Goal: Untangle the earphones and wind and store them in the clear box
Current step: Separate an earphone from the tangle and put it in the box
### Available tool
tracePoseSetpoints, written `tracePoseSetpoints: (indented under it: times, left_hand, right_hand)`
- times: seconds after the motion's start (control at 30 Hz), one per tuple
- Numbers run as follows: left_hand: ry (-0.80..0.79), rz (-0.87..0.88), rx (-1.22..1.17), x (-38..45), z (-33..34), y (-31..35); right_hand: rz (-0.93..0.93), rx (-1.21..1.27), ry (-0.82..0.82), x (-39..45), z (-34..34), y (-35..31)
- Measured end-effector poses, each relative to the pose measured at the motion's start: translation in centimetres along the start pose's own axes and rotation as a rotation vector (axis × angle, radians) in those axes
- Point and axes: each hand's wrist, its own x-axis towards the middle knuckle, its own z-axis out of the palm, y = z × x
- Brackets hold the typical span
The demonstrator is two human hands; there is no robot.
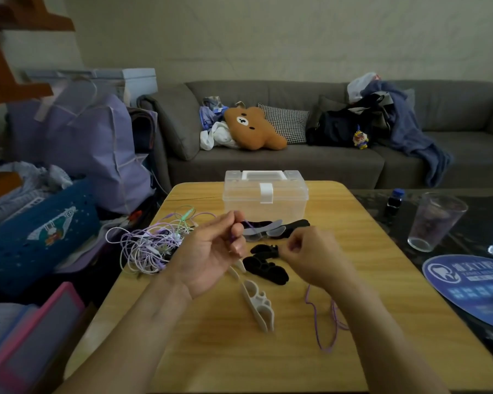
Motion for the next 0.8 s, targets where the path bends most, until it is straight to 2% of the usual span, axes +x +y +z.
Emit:
tracePoseSetpoints:
  times: [0.13, 0.33, 0.43, 0.6, 0.7, 0.8]
  left_hand:
    - [0.115, 0.089, 0.075, 0.5, 0.1, -0.4]
    - [0.278, 0.206, 0.303, 0.5, 0.2, -0.8]
    - [0.288, 0.242, 0.544, 0.5, 0.3, -1.0]
    - [0.122, 0.202, 0.703, 0.3, -0.1, -1.3]
    - [-0.073, 0.073, 0.728, 0.0, 0.0, -1.2]
    - [-0.231, -0.09, 0.689, -0.1, 0.0, -1.0]
  right_hand:
    - [-0.162, -0.188, -0.292, -0.9, 1.1, -2.3]
    - [-0.31, -0.08, -0.437, -2.7, 1.2, -4.6]
    - [-0.365, 0.009, -0.371, -3.0, 0.2, -5.0]
    - [-0.375, 0.249, -0.087, -2.8, -0.6, -4.2]
    - [-0.33, 0.283, 0.057, -2.1, -1.0, -2.8]
    - [-0.281, 0.3, 0.106, -1.4, -1.0, -1.6]
